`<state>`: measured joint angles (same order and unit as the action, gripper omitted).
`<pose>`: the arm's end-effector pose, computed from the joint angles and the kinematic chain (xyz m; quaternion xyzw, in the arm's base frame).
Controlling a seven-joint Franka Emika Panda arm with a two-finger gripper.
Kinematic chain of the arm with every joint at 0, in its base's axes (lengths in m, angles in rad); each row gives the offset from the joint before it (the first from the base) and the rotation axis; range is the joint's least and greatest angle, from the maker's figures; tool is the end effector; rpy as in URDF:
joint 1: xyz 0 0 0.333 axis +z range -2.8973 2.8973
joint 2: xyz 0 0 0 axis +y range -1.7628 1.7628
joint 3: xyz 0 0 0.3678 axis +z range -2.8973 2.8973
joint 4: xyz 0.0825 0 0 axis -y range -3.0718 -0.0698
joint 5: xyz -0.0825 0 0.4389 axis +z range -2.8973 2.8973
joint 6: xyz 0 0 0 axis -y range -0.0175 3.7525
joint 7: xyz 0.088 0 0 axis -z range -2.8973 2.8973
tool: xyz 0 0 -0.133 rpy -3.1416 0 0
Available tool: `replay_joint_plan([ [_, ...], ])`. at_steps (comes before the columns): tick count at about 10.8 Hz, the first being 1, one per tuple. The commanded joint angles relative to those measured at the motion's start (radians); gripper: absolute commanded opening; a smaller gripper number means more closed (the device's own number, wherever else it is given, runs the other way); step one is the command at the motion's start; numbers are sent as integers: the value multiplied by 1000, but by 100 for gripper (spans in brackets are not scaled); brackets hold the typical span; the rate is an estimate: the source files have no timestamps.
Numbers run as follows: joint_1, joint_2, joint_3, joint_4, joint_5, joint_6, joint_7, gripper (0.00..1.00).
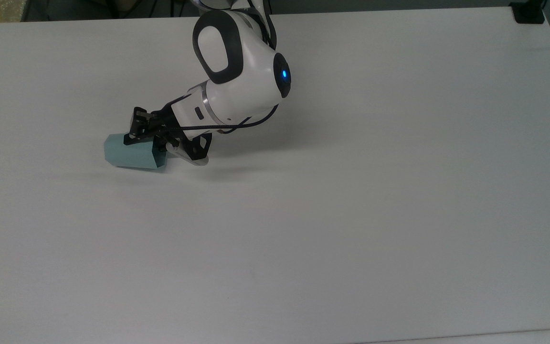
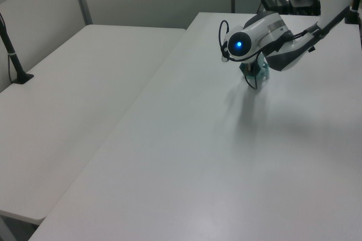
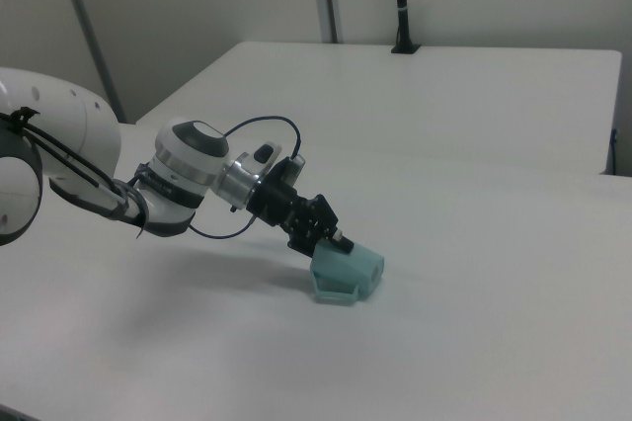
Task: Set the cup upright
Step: 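Close the gripper on the rim wall of the teal cup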
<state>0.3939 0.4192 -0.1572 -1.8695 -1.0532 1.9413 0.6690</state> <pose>0.6775 0.0879 0.2971 0.8723 0.0747 0.0634 0.4791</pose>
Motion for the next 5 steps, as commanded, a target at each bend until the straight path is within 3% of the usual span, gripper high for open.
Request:
replay_joint_plan([
  [1, -13, 21, 7, -8, -5, 45, 26, 0],
  [5, -21, -2, 7, 1, 25, 64, 20, 0],
])
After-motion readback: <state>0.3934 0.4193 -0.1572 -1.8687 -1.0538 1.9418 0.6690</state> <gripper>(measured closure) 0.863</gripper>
